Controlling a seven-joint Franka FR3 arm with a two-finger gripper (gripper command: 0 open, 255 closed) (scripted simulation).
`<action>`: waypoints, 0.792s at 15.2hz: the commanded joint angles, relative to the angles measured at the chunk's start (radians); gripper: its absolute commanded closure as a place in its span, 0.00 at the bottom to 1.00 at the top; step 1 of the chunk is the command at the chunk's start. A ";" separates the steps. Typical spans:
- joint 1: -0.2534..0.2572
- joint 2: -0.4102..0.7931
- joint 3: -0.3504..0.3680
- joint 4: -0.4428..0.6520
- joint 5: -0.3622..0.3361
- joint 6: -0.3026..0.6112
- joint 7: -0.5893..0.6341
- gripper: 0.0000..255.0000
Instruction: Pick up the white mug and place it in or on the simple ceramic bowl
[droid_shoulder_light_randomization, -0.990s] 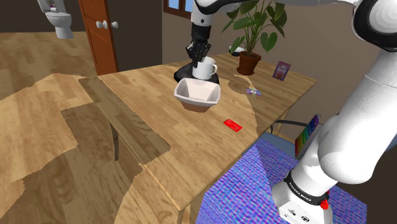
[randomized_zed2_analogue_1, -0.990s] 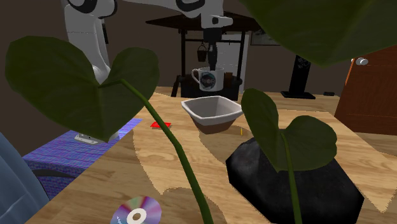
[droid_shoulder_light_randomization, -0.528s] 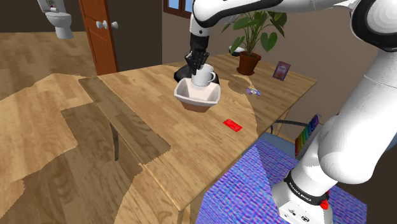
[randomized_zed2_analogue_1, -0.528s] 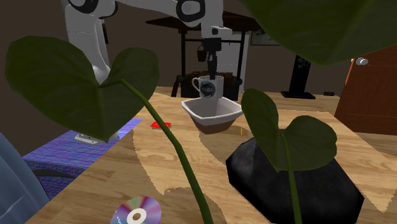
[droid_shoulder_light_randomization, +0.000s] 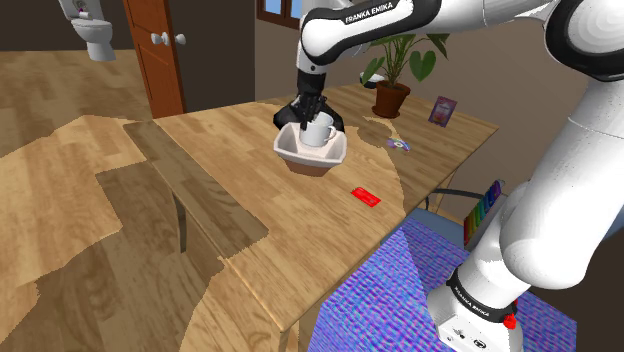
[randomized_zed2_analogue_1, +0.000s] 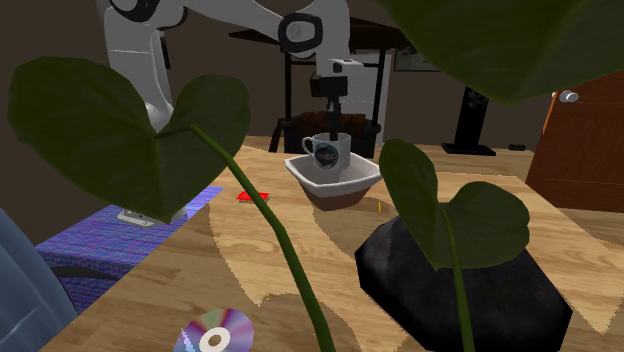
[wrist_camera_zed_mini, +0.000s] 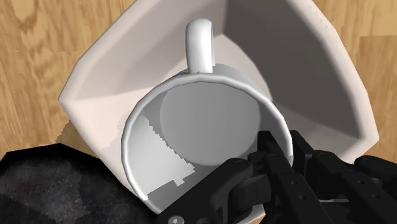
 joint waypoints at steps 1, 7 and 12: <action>-0.001 0.000 -0.001 -0.007 0.000 0.008 -0.001 1.00; -0.001 0.000 -0.001 -0.007 0.000 0.008 -0.001 1.00; -0.001 0.000 -0.001 -0.007 0.000 0.008 -0.001 0.00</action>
